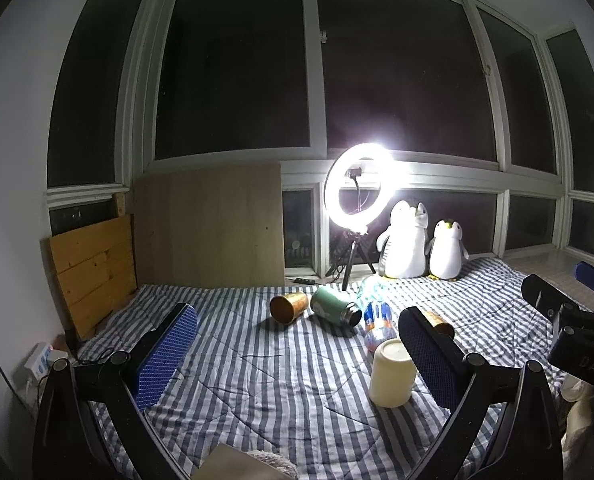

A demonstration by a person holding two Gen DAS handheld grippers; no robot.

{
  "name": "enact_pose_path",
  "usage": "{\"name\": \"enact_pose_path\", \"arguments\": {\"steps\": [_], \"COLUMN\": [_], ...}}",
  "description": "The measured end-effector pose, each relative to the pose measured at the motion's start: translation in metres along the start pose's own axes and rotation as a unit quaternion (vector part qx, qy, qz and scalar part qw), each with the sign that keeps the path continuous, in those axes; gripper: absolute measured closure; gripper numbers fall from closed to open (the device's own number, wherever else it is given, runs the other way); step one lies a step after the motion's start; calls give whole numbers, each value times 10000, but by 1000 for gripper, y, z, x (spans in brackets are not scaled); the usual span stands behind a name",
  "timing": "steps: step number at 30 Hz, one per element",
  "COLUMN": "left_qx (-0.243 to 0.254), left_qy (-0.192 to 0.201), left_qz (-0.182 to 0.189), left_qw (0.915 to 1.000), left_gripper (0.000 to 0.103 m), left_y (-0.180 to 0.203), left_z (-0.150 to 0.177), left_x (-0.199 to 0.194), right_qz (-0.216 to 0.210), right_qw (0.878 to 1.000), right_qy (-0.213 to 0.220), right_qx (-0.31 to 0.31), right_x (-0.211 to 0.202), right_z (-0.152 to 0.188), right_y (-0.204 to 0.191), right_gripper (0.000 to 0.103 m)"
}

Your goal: Flip cup upside down

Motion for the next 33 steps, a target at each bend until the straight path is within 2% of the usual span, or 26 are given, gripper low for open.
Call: {"name": "enact_pose_path", "arguments": {"steps": [33], "left_qx": [-31], "left_qy": [-33], "left_qz": [17], "left_qw": [10000], "left_gripper": [1], "left_y": [2], "left_z": [1], "left_x": [7], "right_qz": [28], "right_qw": [10000], "right_qy": [44], "right_qx": [-10], "right_x": [5], "right_z": [-5], "right_y": [1], "right_gripper": [1]}}
Point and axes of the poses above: each gripper's, at about its wrist camera, not at the fingertips, and x roughly the way its jaws point, y to its right, z to its underside, the point moved 9 cm from there along x, roughly the way its jaws point, and after that the axes turned 14 degrees about x, right-handed, at the moved point
